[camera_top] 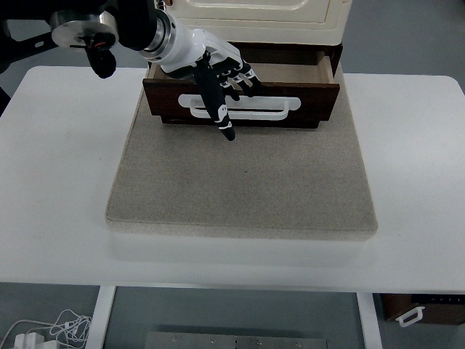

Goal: Close the drawer under the combination cabinet

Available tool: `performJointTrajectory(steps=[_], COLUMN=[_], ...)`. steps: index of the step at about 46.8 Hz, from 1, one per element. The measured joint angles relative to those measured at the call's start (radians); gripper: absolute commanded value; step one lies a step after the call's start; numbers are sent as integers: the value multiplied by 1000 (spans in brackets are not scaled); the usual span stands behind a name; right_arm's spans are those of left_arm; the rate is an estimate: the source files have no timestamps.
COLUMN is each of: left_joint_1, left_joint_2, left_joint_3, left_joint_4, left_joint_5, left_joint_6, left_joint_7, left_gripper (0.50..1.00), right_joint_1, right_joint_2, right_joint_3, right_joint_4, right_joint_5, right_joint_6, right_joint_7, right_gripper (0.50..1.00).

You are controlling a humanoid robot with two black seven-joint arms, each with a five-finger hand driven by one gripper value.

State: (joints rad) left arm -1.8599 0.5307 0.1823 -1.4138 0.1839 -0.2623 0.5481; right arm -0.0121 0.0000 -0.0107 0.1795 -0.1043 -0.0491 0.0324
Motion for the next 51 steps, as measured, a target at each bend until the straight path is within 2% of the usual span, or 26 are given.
performJointTrajectory(steps=[34, 51], left_joint_1=[15, 52], left_joint_2=[-50, -53], left_joint_3=[28, 28], left_joint_4=[47, 74], left_joint_5=[2, 12], left_joint_6=[6, 8], left_joint_7=[-1, -1], left_gripper=[1000, 1000], right_joint_1=[0, 0], right_joint_2=[0, 0], right_joint_3=[0, 0], right_joint_4=[0, 0], right_joint_5=[0, 0], right_joint_6=[0, 0], right_joint_7=[0, 0], right_gripper=[952, 952])
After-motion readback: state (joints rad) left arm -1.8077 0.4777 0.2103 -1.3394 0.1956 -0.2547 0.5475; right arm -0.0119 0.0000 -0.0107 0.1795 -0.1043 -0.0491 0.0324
